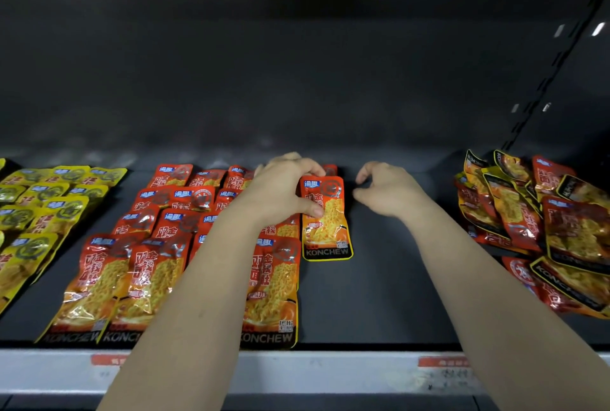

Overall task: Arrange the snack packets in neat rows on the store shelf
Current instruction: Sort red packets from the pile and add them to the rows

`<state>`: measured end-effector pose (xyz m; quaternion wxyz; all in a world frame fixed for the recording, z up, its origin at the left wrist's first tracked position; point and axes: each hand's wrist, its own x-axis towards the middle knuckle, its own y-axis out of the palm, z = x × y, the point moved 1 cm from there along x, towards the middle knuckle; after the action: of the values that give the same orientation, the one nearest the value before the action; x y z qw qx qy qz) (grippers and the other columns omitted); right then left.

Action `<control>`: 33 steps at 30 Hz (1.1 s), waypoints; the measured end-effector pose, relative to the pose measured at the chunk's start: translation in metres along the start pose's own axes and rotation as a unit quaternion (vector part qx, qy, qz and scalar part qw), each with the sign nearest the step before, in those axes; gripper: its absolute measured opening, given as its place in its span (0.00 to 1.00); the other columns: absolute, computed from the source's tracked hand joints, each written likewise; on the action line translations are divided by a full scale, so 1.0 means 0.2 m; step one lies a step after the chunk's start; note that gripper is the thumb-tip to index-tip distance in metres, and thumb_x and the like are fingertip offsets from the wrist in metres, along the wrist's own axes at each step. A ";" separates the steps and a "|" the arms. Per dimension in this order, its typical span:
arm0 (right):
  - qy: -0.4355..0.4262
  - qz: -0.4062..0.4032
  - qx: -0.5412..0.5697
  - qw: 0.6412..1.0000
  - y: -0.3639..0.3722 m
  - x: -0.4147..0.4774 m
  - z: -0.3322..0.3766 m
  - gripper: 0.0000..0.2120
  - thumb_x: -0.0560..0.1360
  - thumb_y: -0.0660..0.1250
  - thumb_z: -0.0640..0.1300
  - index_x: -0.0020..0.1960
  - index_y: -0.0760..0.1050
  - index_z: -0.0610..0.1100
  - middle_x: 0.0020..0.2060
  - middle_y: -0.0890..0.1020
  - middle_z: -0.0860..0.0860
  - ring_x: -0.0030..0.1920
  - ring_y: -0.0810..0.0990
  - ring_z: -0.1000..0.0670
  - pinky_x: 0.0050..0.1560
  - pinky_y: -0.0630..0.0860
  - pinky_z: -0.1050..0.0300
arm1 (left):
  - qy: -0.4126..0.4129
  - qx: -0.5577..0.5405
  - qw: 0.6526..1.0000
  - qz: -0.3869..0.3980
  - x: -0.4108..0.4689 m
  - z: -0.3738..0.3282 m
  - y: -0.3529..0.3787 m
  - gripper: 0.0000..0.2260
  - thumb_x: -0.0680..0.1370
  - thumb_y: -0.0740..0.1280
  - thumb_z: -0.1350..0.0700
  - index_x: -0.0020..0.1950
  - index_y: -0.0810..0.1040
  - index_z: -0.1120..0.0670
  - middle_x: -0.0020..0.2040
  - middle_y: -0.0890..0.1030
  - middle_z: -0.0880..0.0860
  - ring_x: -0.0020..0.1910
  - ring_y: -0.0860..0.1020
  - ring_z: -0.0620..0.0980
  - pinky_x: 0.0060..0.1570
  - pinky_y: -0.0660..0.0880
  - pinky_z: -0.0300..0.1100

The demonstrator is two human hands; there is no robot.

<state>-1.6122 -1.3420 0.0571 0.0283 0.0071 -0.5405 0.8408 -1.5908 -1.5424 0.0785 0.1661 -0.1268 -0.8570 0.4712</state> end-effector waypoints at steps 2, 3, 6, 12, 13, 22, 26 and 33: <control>0.000 0.000 0.001 1.000 0.00 0.00 0.00 0.10 0.72 0.67 0.48 0.53 0.75 0.51 0.48 0.78 0.51 0.53 0.77 0.47 0.50 0.75 0.55 | -0.003 0.018 1.000 0.001 0.00 0.01 0.00 0.27 0.65 0.78 0.48 0.63 0.76 0.44 0.54 0.74 0.44 0.60 0.72 0.49 0.66 0.65 0.58; -0.001 0.001 0.002 1.000 0.00 0.00 0.00 0.10 0.72 0.67 0.48 0.54 0.75 0.51 0.47 0.77 0.52 0.53 0.77 0.47 0.50 0.74 0.55 | -0.004 0.024 1.000 0.003 0.00 0.01 0.00 0.27 0.66 0.78 0.48 0.64 0.75 0.43 0.54 0.74 0.44 0.61 0.71 0.49 0.66 0.65 0.58; -0.003 0.000 0.003 1.000 0.01 0.00 0.00 0.10 0.73 0.67 0.49 0.53 0.75 0.52 0.47 0.77 0.52 0.52 0.76 0.48 0.48 0.73 0.56 | -0.009 0.043 0.999 0.007 0.01 0.01 0.01 0.28 0.68 0.77 0.48 0.67 0.74 0.43 0.57 0.73 0.45 0.63 0.70 0.50 0.67 0.62 0.59; -0.005 -0.003 -0.002 1.000 0.01 0.00 -0.01 0.09 0.73 0.67 0.48 0.53 0.74 0.52 0.49 0.77 0.52 0.52 0.76 0.48 0.51 0.75 0.55 | -0.013 0.060 0.998 -0.001 0.01 -0.01 0.00 0.29 0.69 0.76 0.49 0.68 0.72 0.44 0.61 0.72 0.46 0.65 0.67 0.50 0.69 0.58 0.57; -0.004 -0.003 -0.001 1.000 0.01 0.00 -0.01 0.09 0.73 0.67 0.48 0.53 0.74 0.52 0.49 0.77 0.52 0.53 0.76 0.48 0.52 0.75 0.55 | -0.012 0.060 0.998 -0.002 0.01 -0.01 0.00 0.28 0.69 0.76 0.49 0.68 0.72 0.44 0.60 0.71 0.45 0.65 0.67 0.49 0.69 0.58 0.57; -0.005 -0.007 0.001 1.000 0.01 0.00 -0.01 0.09 0.72 0.67 0.48 0.53 0.75 0.52 0.46 0.76 0.53 0.55 0.77 0.47 0.54 0.76 0.54 | 0.003 0.036 0.999 -0.037 0.00 -0.02 -0.01 0.32 0.69 0.76 0.50 0.71 0.68 0.43 0.68 0.67 0.44 0.67 0.67 0.47 0.67 0.55 0.56; -0.009 -0.009 0.005 1.000 0.01 -0.01 -0.01 0.10 0.73 0.66 0.48 0.54 0.76 0.52 0.46 0.76 0.53 0.55 0.77 0.47 0.54 0.75 0.54 | -0.002 0.056 0.992 -0.115 0.00 0.01 -0.04 0.23 0.75 0.71 0.49 0.69 0.71 0.45 0.66 0.72 0.47 0.64 0.72 0.48 0.65 0.60 0.55; -0.024 -0.019 0.001 1.000 0.02 -0.01 -0.02 0.09 0.73 0.67 0.49 0.54 0.76 0.51 0.45 0.77 0.53 0.55 0.77 0.47 0.53 0.75 0.54 | -0.022 0.156 0.977 -0.143 0.02 0.07 -0.05 0.15 0.77 0.67 0.50 0.64 0.75 0.46 0.61 0.77 0.46 0.62 0.73 0.49 0.61 0.62 0.51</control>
<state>-1.6101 -1.3402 0.0512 0.0311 0.0377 -0.5403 0.8400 -1.6003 -1.5577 0.0809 0.2306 0.0348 -0.7856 0.5731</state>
